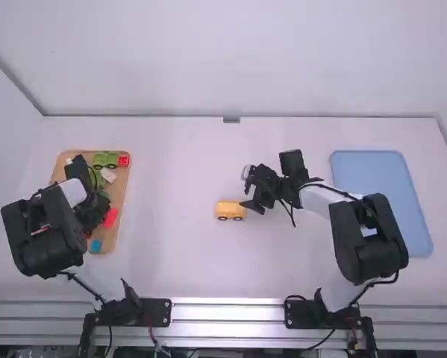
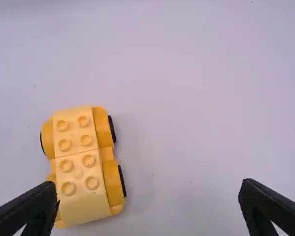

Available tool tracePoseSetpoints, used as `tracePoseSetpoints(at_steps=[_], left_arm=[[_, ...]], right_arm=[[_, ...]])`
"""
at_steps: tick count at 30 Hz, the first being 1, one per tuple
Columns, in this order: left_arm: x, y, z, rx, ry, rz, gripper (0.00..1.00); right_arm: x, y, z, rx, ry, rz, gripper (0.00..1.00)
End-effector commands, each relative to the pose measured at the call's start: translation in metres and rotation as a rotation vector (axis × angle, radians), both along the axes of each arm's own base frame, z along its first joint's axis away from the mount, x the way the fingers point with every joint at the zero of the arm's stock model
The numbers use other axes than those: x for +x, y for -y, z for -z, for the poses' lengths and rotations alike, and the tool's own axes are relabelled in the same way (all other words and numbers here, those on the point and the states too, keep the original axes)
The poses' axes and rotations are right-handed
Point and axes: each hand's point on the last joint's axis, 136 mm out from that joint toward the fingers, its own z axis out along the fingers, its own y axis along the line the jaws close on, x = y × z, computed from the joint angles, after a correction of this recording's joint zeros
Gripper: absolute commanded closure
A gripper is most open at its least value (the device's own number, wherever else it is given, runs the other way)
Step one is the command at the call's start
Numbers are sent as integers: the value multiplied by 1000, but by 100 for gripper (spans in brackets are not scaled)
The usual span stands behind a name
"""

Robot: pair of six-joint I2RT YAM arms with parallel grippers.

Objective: Assemble lego blocks to make yellow taxi

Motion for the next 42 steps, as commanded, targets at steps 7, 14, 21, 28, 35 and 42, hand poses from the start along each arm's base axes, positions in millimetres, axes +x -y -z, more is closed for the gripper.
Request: tracePoseSetpoints(at_steps=[7,14,21,28,35,42], left_arm=[[10,-8,-7,28,-2,108,79],[29,8,-19,-66,54,266,95],[32,4,-76,-9,123,241,98],[53,67,-152,3,461,603,98],[62,169,-205,-43,916,1064,98],[58,239,-204,-175,1152,1318,98]], right_arm=[[-1,-1,-7,10,11,-2,2],[0,-1,-8,12,15,-2,2],[-4,-6,-8,13,11,-17,2],[0,-33,-23,84,14,5,2],[10,-69,-72,325,-36,60,2],[-2,-85,-130,564,-65,-76,2]])
